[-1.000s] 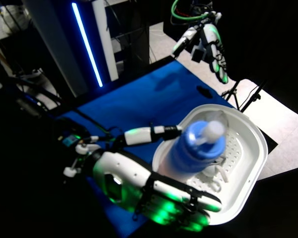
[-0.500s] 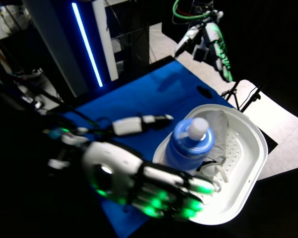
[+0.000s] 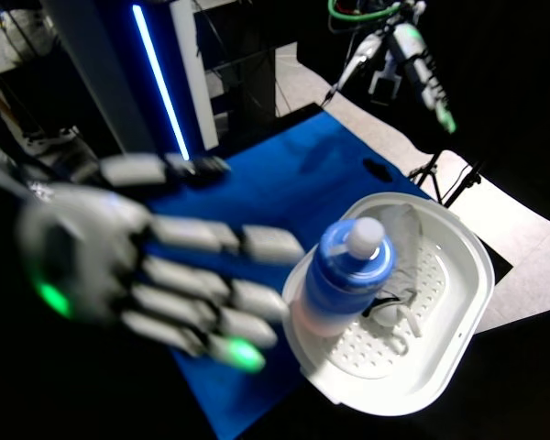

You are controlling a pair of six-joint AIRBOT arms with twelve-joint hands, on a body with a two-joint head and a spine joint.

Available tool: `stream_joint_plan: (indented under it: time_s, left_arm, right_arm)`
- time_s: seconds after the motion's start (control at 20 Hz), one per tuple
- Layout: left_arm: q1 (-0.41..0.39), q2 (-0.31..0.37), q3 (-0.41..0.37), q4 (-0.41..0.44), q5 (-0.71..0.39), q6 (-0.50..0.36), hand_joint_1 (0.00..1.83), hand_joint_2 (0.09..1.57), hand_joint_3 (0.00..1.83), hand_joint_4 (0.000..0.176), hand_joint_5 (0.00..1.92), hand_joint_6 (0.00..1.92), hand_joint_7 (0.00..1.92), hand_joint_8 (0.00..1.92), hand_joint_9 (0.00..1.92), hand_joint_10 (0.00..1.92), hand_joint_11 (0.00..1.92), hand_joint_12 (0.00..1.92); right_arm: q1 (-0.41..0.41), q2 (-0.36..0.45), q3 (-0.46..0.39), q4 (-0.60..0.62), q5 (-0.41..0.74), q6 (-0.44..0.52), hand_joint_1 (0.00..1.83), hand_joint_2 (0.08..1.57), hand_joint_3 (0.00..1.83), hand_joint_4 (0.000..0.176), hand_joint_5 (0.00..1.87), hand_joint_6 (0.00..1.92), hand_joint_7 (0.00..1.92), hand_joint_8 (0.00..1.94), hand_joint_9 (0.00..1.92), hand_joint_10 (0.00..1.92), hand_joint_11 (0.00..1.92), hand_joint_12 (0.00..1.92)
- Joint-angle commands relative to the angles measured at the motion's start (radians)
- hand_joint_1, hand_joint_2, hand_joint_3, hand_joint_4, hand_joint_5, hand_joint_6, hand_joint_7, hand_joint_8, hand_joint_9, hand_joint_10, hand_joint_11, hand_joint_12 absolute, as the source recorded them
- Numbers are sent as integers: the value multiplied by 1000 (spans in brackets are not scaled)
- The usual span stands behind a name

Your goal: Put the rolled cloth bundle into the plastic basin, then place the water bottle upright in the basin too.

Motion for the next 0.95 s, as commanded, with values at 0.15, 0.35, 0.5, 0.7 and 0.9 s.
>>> stream_joint_plan:
  time_s: [0.15, 0.35, 0.5, 0.7, 0.9]
  left_arm:
    - [62, 34, -28, -47, -220, -4, 596, 899, 0, 176, 0, 0, 0, 0, 0, 0, 0, 0]
    - [170, 77, -78, -106, -352, -2, 611, 939, 7, 176, 0, 0, 0, 0, 0, 0, 0, 0]
    - [239, 106, -121, -159, -402, 19, 565, 954, 8, 176, 0, 0, 0, 0, 0, 0, 0, 0]
    - [239, 108, -136, -161, -402, 22, 611, 943, 0, 176, 0, 0, 0, 0, 0, 0, 0, 0]
    - [250, 100, -148, -176, -402, 25, 613, 958, 4, 176, 0, 0, 0, 0, 0, 0, 0, 0]
  right_arm:
    - [-141, 84, -105, 97, 303, -26, 771, 879, 0, 176, 0, 0, 107, 12, 9, 3, 0, 0]
    - [-365, 202, -282, 223, 457, -184, 663, 903, 5, 176, 0, 0, 43, 0, 0, 0, 0, 0]
    - [-604, 224, -354, 388, 645, -184, 704, 948, 16, 176, 0, 0, 23, 1, 0, 0, 0, 0]
    - [-914, 222, -467, 590, 861, -183, 715, 982, 15, 176, 0, 0, 52, 5, 0, 0, 0, 0]
    - [-900, 204, -459, 591, 861, -183, 699, 996, 4, 172, 0, 0, 30, 0, 0, 0, 0, 0]
